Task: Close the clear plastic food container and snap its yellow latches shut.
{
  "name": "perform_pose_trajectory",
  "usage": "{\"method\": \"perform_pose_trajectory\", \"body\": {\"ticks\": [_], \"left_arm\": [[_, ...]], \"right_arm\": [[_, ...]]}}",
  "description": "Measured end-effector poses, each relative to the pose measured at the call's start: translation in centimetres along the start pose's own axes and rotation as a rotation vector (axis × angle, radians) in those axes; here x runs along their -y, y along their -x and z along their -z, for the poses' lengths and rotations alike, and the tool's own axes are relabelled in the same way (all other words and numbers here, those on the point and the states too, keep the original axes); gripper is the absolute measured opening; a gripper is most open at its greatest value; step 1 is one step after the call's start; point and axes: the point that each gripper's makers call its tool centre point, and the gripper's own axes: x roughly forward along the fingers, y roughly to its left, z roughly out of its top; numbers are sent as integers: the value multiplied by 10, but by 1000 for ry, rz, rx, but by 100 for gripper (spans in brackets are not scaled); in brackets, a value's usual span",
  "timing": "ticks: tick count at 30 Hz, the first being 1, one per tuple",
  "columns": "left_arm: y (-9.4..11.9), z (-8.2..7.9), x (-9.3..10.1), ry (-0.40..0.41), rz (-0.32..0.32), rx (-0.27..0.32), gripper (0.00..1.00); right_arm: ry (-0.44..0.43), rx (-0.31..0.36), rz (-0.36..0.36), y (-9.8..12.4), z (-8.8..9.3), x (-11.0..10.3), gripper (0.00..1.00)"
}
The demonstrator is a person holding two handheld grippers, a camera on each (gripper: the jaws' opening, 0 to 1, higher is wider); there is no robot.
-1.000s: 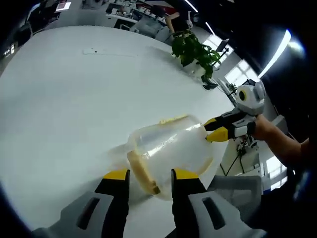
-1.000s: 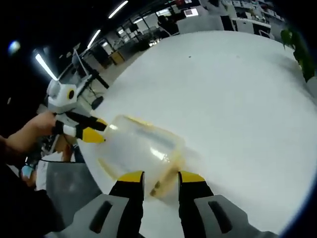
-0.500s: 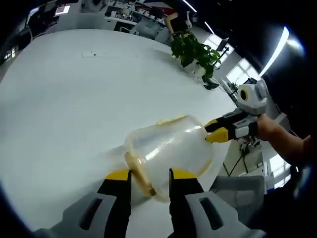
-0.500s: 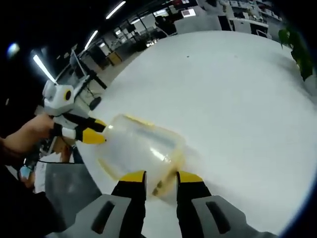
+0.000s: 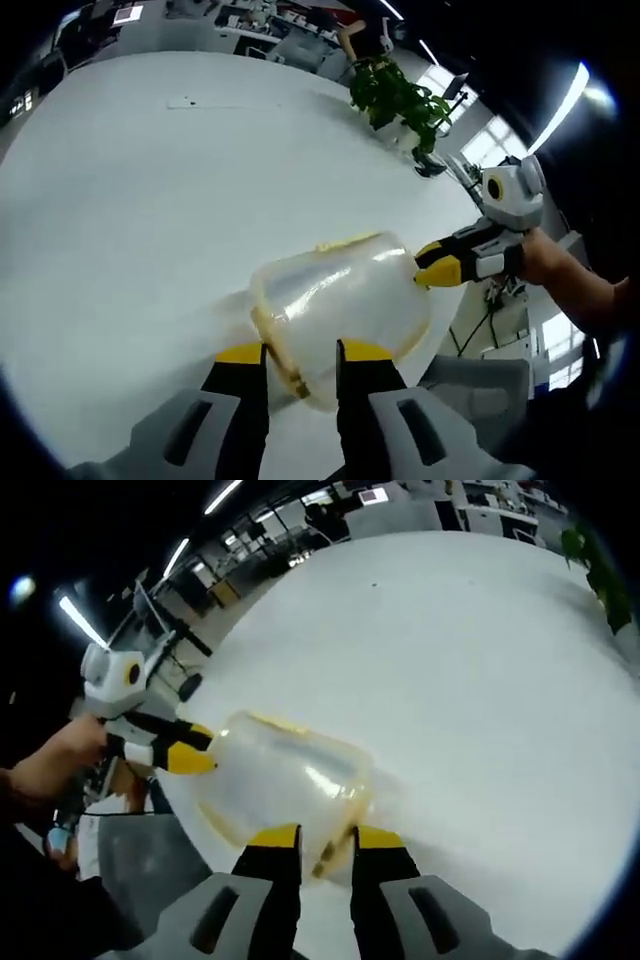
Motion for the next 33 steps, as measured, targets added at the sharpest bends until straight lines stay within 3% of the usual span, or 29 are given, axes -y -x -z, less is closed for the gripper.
{"method": "perform_pose_trajectory", "body": {"ticks": [1,5,25,29,33], "left_arm": [[0,0,6,-16,24,-9,22],[2,2,4,-20,23,4,23],[5,3,4,-2,-1,22,25],[7,3,4,-20,-9,23,26],[9,0,5,-99,-47,32,27]], "right_arm": [[24,17,0,-4,-4,2,15],[25,45,0,-3,-5,0,16],[65,26,12,4,-6,-7,17],[208,-3,53,6,-7,-9,18],[232,-15,62,6,-8,-10,19]]}}
